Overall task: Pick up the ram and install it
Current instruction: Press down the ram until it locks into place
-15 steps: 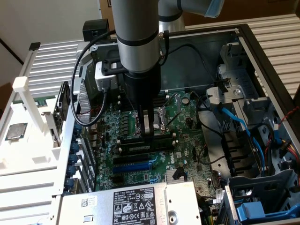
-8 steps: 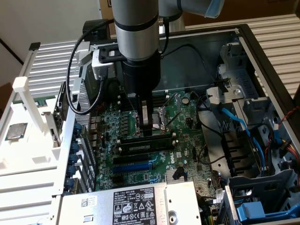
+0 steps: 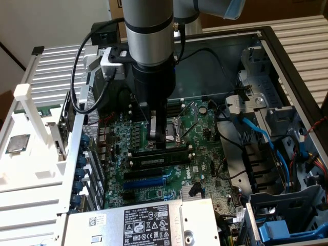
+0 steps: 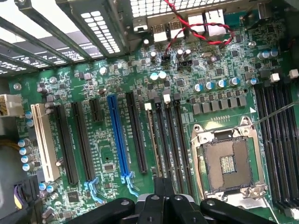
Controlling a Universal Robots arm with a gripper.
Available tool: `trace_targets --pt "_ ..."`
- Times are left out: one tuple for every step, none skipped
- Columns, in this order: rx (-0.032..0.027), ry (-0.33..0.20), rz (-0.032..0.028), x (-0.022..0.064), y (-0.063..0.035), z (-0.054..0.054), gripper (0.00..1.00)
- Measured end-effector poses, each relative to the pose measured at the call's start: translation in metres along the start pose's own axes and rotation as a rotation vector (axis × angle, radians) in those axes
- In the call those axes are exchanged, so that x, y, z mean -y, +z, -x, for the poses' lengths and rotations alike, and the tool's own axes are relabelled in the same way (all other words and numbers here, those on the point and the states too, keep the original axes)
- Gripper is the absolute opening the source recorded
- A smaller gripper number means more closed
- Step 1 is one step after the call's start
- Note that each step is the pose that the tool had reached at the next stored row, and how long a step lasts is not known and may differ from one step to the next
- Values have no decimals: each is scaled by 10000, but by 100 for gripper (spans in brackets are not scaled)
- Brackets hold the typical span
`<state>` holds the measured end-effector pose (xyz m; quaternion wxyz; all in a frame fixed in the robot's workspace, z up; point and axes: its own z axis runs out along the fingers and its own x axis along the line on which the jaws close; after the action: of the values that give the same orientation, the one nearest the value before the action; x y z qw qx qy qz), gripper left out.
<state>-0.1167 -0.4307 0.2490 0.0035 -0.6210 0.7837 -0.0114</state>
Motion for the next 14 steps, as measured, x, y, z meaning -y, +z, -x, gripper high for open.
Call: trace_targets --pt "-8 339 3 0 0 0 10" --pt "-14 668 6 0 0 0 10" --pt "-22 1013 8 0 0 0 10" --pt "-30 1363 12 0 0 0 10" --pt "-37 1699 15 0 0 0 10" --pt "-45 2041 18 0 1 0 10" --pt "-54 2384 21 0 0 0 10" --pt "-57 2554 23 0 1 0 10" --pt "-61 2728 24 0 1 0 10" --pt "-65 2894 25 0 1 0 10" --pt "-69 3062 27 0 1 0 10" --pt "-77 3411 30 0 1 0 10" --pt "-83 3751 33 0 2 0 10" --pt "-87 3930 34 0 2 0 10"
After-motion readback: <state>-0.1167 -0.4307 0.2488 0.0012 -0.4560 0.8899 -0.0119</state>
